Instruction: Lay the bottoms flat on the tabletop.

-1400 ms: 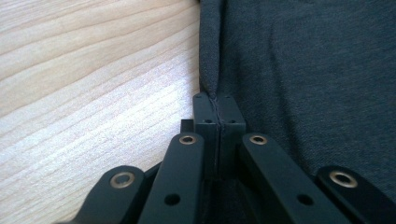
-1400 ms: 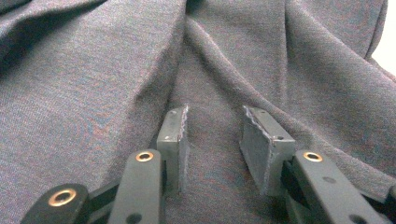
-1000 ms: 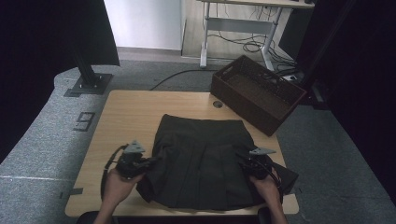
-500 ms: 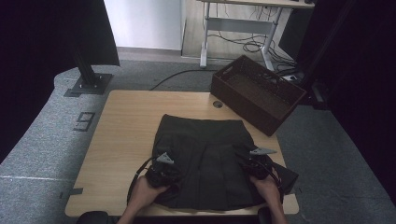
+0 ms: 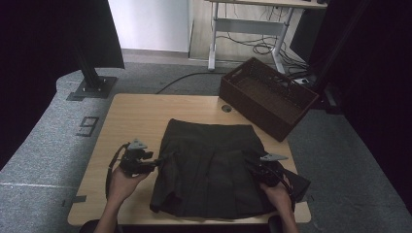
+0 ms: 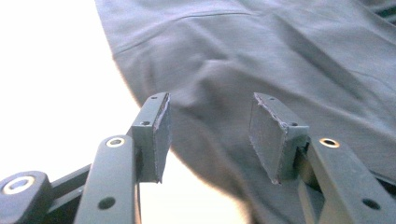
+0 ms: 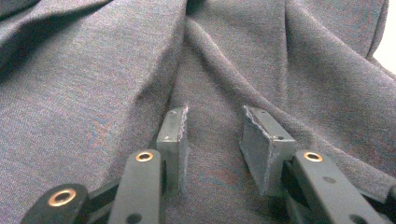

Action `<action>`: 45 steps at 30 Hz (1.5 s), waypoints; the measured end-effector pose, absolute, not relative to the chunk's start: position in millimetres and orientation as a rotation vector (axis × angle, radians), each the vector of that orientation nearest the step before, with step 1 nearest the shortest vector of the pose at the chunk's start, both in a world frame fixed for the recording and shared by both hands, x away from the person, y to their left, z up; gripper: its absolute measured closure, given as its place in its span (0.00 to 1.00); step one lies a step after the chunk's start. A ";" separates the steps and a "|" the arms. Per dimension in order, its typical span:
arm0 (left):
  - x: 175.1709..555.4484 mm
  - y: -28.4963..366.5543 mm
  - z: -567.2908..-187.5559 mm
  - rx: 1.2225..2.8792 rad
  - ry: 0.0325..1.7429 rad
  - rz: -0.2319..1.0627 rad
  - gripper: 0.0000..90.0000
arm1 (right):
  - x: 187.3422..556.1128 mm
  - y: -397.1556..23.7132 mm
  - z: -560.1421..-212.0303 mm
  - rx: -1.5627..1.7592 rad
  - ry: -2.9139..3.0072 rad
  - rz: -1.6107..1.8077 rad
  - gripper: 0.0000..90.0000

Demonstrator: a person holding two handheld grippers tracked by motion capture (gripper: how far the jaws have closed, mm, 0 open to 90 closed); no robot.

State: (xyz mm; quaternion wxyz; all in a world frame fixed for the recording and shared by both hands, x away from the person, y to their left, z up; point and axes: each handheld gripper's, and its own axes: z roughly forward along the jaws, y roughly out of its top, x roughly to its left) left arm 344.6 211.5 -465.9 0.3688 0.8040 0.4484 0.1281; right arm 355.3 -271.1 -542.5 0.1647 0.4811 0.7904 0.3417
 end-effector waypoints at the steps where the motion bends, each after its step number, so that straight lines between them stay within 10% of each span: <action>1: 344.8 215.8 -468.0 2.062 1.168 0.333 0.53 | 355.3 -271.1 -542.5 1.371 2.252 0.973 0.67; 16: 342.9 185.9 -533.3 2.206 1.195 0.362 0.49 | 355.2 -271.4 -542.7 1.371 2.251 0.977 0.67; 45: 376.5 233.9 -523.7 2.354 1.382 0.756 0.59 | 361.2 -281.6 -540.7 1.366 2.272 0.948 0.70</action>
